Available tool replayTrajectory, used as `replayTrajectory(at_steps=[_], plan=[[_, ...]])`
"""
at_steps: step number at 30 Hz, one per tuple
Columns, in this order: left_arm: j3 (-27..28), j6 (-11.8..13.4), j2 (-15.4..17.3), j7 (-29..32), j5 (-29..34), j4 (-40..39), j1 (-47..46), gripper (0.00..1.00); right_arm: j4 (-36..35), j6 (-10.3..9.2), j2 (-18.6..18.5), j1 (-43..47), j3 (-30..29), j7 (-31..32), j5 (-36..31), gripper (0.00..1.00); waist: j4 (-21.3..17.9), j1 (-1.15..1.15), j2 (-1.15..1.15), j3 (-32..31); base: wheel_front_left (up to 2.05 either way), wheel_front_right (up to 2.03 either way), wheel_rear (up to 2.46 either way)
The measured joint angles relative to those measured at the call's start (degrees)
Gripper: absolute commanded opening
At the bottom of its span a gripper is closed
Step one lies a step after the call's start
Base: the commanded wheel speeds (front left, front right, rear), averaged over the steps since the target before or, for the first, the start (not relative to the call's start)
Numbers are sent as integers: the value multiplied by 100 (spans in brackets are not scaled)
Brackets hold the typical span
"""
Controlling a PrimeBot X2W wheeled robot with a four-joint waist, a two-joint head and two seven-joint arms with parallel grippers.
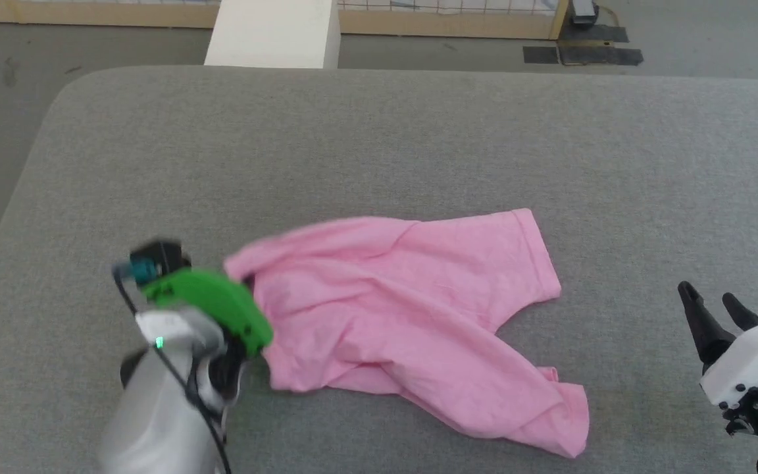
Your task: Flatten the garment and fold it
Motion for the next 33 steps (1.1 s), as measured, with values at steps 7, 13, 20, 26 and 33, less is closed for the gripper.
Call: replayTrajectory(at_steps=[7,13,20,26,33], plan=[[203,70,-94,-224,-282,-277,628,100,82,0,0,1,277,49,-78,100,145,0,0,17,0,0,0],[353,-365,137,-2194,341,-1349,756,100,455,0,1,-410,1123,43,-616,100,123,0,0,81,0,0,0],[332,-431,225,-2811,1238,-1958,1209,100,1480,0,-13,-1354,1692,163,-1582,100,240,0,0,228,0,0,0],[444,-502,-36,-2836,1543,-2147,1273,100,2262,0,-138,-1735,1815,320,-2042,100,480,0,0,366,0,0,0],[642,-656,-189,-2837,1759,-2119,1333,100,2809,-2,-245,-1813,2045,390,-1957,75,691,0,0,461,0,0,0]])
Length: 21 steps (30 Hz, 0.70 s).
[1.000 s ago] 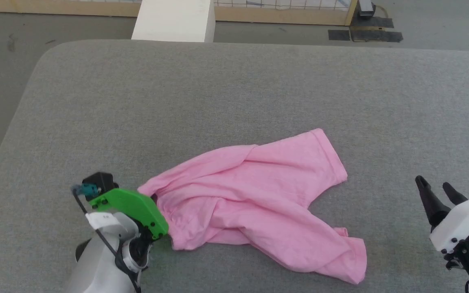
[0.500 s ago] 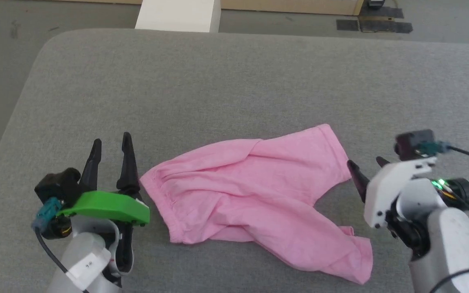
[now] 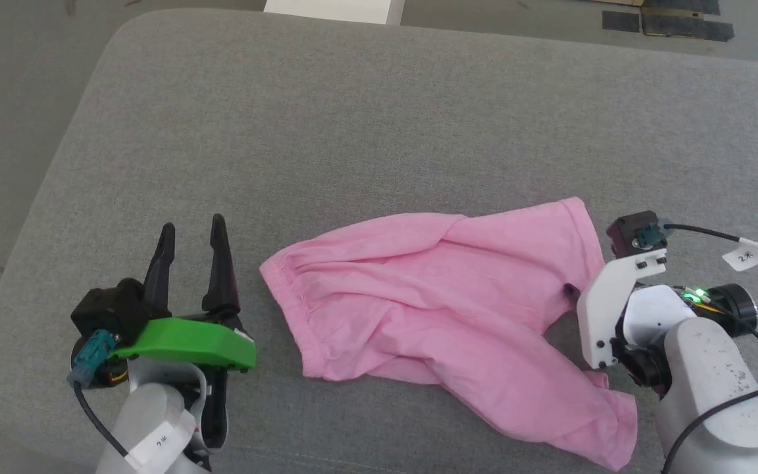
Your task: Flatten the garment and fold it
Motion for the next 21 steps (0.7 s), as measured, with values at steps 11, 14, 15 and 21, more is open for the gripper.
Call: replayTrajectory(at_steps=[11,14,15,21], plan=[[47,-296,-170,0,129,244,61,100,-1006,3,-307,-185,211,-733,762,0,-112,0,0,-238,0,0,0],[25,-345,-174,0,138,337,58,100,-1857,3,-438,169,102,-698,825,0,-145,0,0,-326,0,0,0],[27,-349,-175,0,143,361,58,100,-2103,3,-461,353,62,-647,844,0,-163,0,0,-344,0,0,0],[62,-397,-196,-2,142,503,59,100,-3161,2,-410,2130,177,350,1255,0,-359,0,0,-402,0,0,0]])
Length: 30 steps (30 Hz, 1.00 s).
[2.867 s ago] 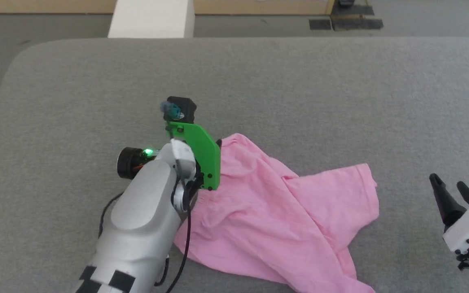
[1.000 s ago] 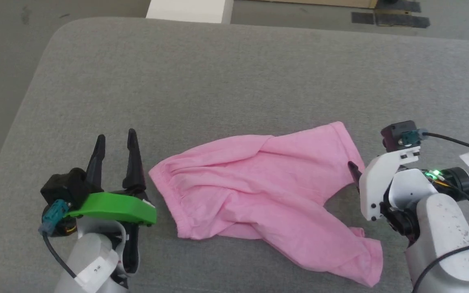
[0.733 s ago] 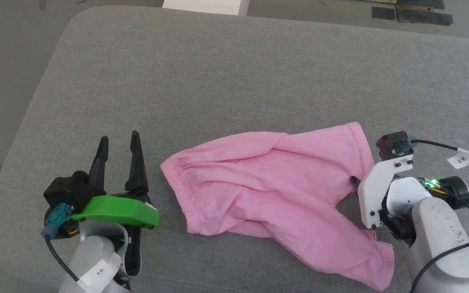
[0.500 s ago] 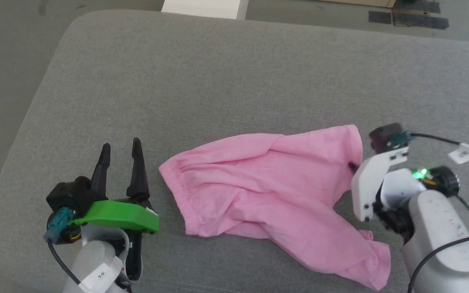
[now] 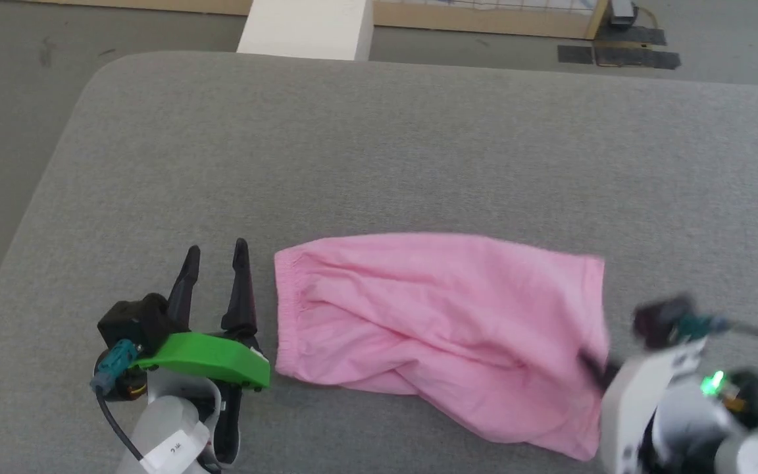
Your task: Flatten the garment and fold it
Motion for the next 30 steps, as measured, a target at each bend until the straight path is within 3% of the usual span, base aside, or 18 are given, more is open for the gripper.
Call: replayTrajectory(at_steps=[6,7,8,13,16,17,18,24,30], plan=[[-10,-22,-20,-1,-2,145,-1,100,-10,0,235,769,165,369,386,0,-185,0,0,53,0,0,0],[-16,-22,-23,7,-3,169,-2,100,10,0,281,769,130,350,376,11,-211,0,0,65,0,0,0],[-14,-21,-23,35,-13,198,-2,100,12,0,316,769,102,292,389,100,-232,0,0,72,0,0,0],[-48,-11,-10,333,-34,339,-45,100,-85,1,477,732,-208,108,471,100,-336,0,0,64,0,0,0],[-99,115,36,926,-77,493,-293,100,-344,0,490,700,-644,74,502,100,-370,0,0,41,0,0,0],[-121,166,64,1210,-76,561,-442,100,-452,0,480,689,-810,74,487,100,-383,0,0,39,0,0,0],[-272,302,177,2280,-65,836,-925,100,-699,0,467,625,-1258,76,414,100,-443,0,0,41,0,0,0],[-690,578,490,4358,185,1270,-1512,100,-934,0,386,438,-1703,113,24,100,-607,0,0,112,0,0,0],[-813,621,613,4738,285,1333,-1675,100,-1037,0,477,291,-1599,110,23,100,-744,0,0,308,0,0,0]])
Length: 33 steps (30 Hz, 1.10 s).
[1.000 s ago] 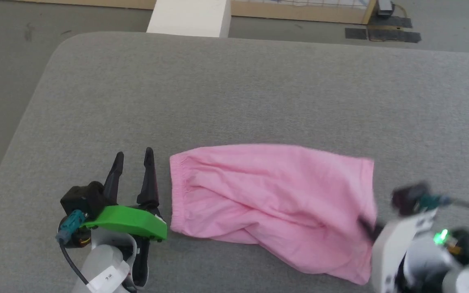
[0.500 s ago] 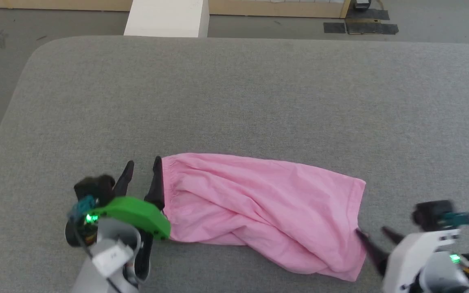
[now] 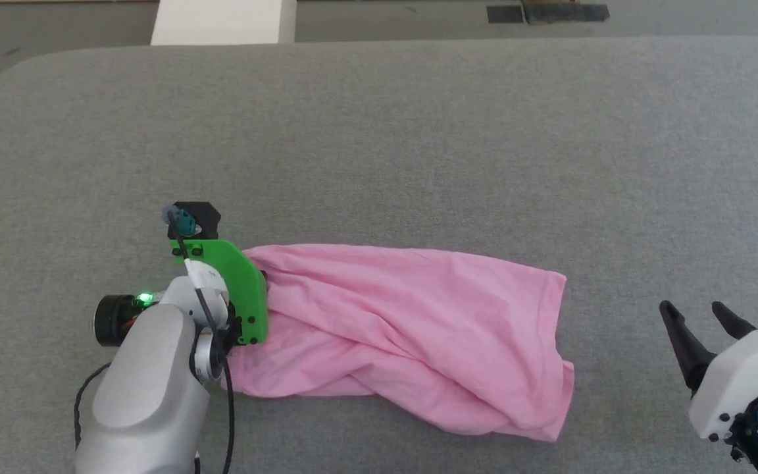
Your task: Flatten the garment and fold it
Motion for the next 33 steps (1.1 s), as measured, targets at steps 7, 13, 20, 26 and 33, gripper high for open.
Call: replayTrajectory(at_steps=[7,13,20,26,33], plan=[[-16,-67,-7,-214,-55,126,-98,0,36,0,-10,-102,330,8,-9,100,-111,0,0,220,0,0,0],[136,-156,-183,-976,-274,31,-62,0,336,0,-91,-456,724,-1,-18,100,-119,0,0,297,0,0,0],[-35,-259,-442,-1652,-337,-579,347,0,1270,0,-111,-1134,1143,-181,-379,100,17,0,0,343,0,0,0],[-204,-223,-599,-1820,-383,-1007,596,0,2033,1,-263,-1585,1385,-168,-902,100,228,0,0,428,0,0,0],[-287,-160,-650,-1868,-415,-1221,654,0,2673,1,-365,-1761,1626,-45,-1111,100,445,0,0,535,0,0,0]])
